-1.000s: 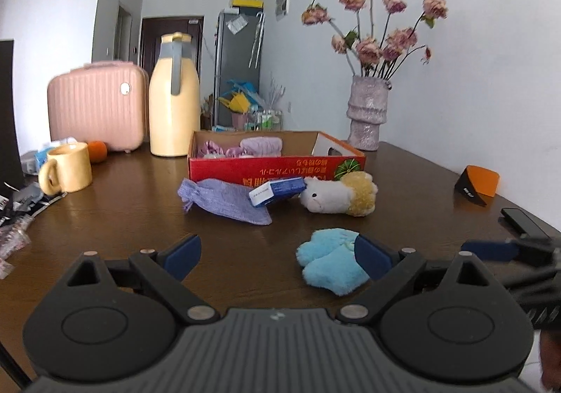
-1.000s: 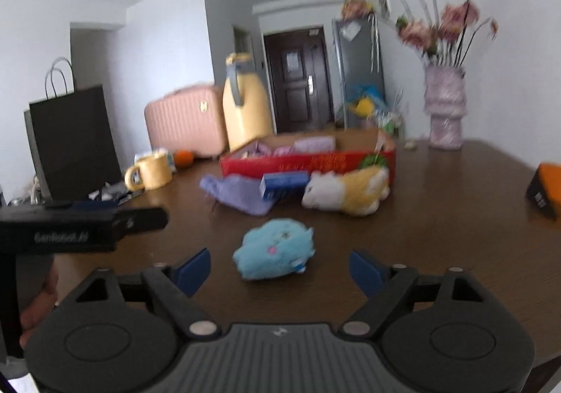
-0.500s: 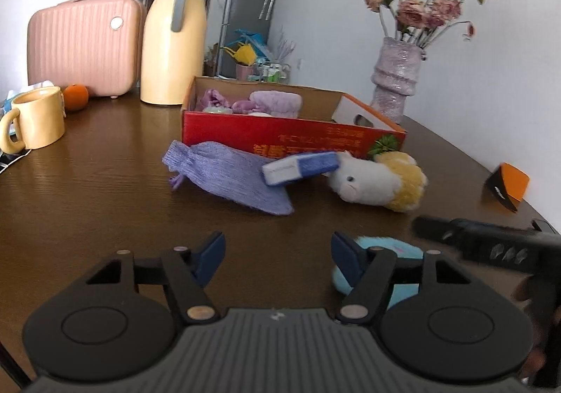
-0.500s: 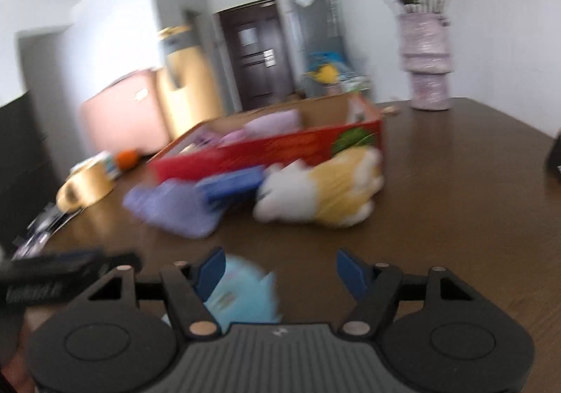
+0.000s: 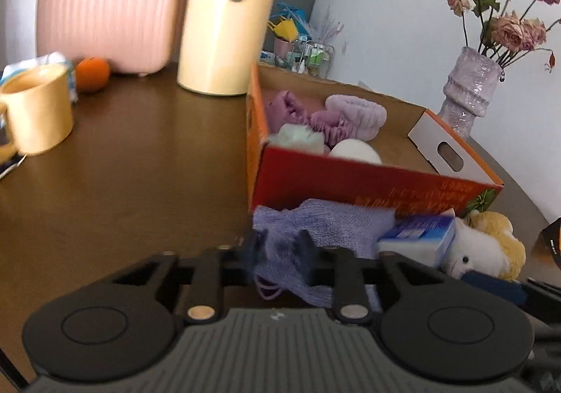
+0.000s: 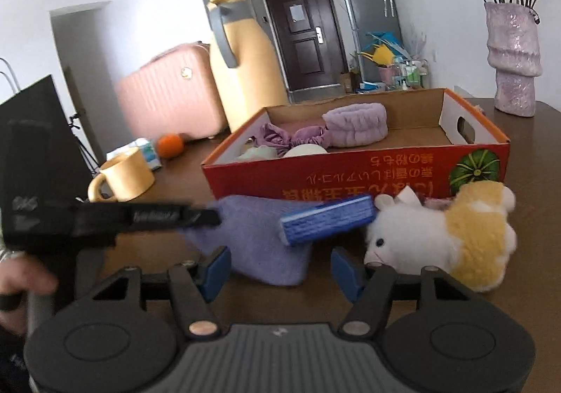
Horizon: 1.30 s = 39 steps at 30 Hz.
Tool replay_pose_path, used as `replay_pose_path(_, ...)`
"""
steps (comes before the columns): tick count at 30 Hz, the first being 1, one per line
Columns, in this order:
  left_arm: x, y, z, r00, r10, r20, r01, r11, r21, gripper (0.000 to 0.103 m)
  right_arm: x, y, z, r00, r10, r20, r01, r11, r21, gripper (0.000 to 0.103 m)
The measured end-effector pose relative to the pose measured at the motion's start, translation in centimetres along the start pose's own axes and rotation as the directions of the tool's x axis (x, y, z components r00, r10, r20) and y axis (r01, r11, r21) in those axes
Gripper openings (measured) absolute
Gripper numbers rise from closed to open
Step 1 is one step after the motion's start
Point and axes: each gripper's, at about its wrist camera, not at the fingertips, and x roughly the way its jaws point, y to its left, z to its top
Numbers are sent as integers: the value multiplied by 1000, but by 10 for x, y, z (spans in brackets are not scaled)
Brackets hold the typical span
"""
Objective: Organize soft objects
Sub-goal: 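Grasp the lavender cloth bag with the left gripper and lift it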
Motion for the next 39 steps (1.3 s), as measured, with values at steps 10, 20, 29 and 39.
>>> replay_pose_path(10,-106,24,-77,999,-44,27,45,998,-39,7,-14,28,-26,998,56,-19,-57,998,-39,64)
replay_pose_path(20,-134,59,-83,990,47,136,-43,999,-31,56,2,66,-28,993,101,-65,-106,991,-80,63)
replay_pose_path(29,-106,76,-82,999,17,30,-13,993,-114,26,29,74,-34,989,108,-104,-111,994,-18,25)
replay_pose_path(39,-126,66,-88,998,-36,44,40,994,-98,13,12,87,-48,991,69,-113,-78,994,-70,2)
